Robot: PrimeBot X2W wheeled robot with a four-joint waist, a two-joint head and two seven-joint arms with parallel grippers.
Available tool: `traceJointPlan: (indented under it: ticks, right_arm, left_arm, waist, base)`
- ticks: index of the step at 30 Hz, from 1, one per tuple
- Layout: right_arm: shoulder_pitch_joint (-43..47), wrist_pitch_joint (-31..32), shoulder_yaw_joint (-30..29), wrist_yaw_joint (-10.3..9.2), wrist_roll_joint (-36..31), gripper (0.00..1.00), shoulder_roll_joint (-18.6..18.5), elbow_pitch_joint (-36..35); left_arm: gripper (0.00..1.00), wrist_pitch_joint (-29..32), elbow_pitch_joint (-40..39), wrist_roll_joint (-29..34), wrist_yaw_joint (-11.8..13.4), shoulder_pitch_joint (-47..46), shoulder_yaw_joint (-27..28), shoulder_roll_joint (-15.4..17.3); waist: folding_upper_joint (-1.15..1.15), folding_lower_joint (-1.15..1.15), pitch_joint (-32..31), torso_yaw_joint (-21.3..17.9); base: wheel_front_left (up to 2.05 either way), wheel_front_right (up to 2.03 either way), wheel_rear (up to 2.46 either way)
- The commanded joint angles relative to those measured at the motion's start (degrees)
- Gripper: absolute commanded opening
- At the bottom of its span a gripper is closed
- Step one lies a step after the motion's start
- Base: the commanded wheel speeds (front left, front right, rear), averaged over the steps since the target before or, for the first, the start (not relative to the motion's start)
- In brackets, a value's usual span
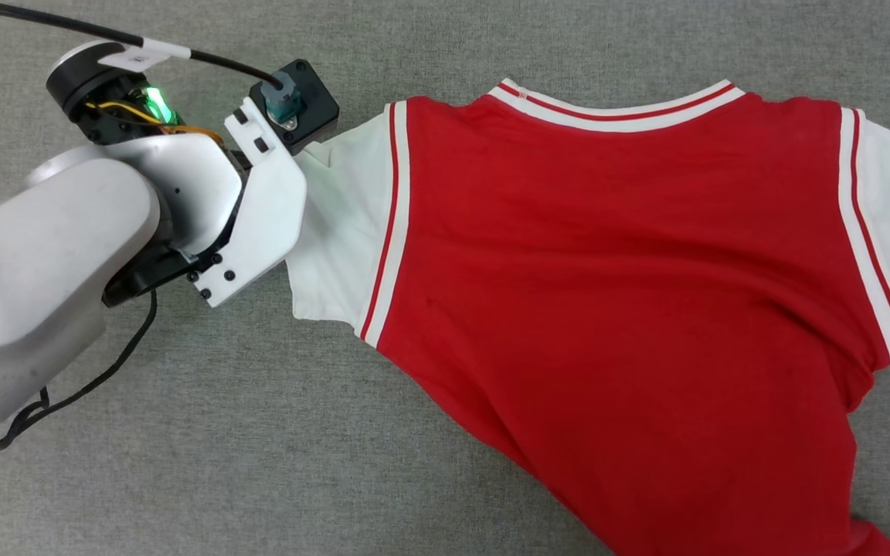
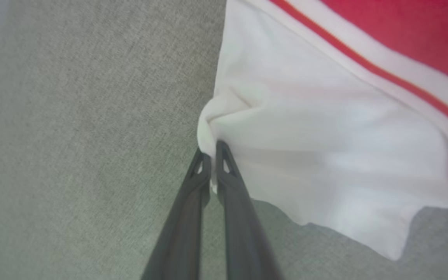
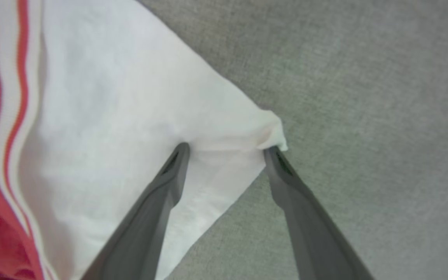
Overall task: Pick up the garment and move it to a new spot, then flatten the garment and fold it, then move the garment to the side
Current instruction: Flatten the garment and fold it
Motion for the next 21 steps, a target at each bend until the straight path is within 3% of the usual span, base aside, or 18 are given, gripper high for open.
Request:
traceJointPlan:
  ticks: [1,3,4,5,13,21]
  right_arm:
    - [3.89,-0.18,2.39,-0.06,0.06,1.00,2.64,2.13]
    - [4.38,-0.42,3.54,-0.06,0.40,0.99,2.60,2.03]
    - [4.30,-0.85,3.88,-0.06,0.53,0.11,2.39,1.84]
    - [3.98,-1.26,4.06,-0.06,0.51,0.00,2.04,1.68]
    - [0.59,-8.57,3.04,-0.06,1.05,0.00,0.15,0.05]
    - [0.72,-16.29,5.59,-0.06,1.41,0.00,-2.63,-3.21]
  left_arm:
    - [0.00,-0.19,0.03,0.22,0.06,-1.03,0.05,0.24]
    - [0.00,-0.24,0.17,0.11,0.05,-0.93,-0.01,0.37]
    - [0.00,-0.26,0.28,0.10,0.05,-0.85,-0.06,0.40]
    - [0.00,-0.31,0.39,0.13,0.05,-0.69,-0.06,0.43]
    - [0.00,-2.79,2.20,-0.56,0.03,2.34,-0.19,0.51]
    - [0.00,-8.90,2.62,0.65,0.04,3.96,0.17,1.52]
  waist:
    - [0.00,0.00,0.22,0.05]
    - [0.00,0.00,0.29,-0.10]
    - [0.00,0.00,0.18,-0.21]
    - [0.00,0.00,-0.05,-0.34]
    - [0.00,0.00,-6.01,-1.73]
    - [0.00,0.00,-15.12,-3.24]
  base:
    - [0.00,0.00,0.00]
    - [0.00,0.00,0.00]
    - [0.00,0.00,0.00]
    - [0.00,0.00,0.00]
    - [0.00,0.00,0.00]
    - [0.00,0.00,0.00]
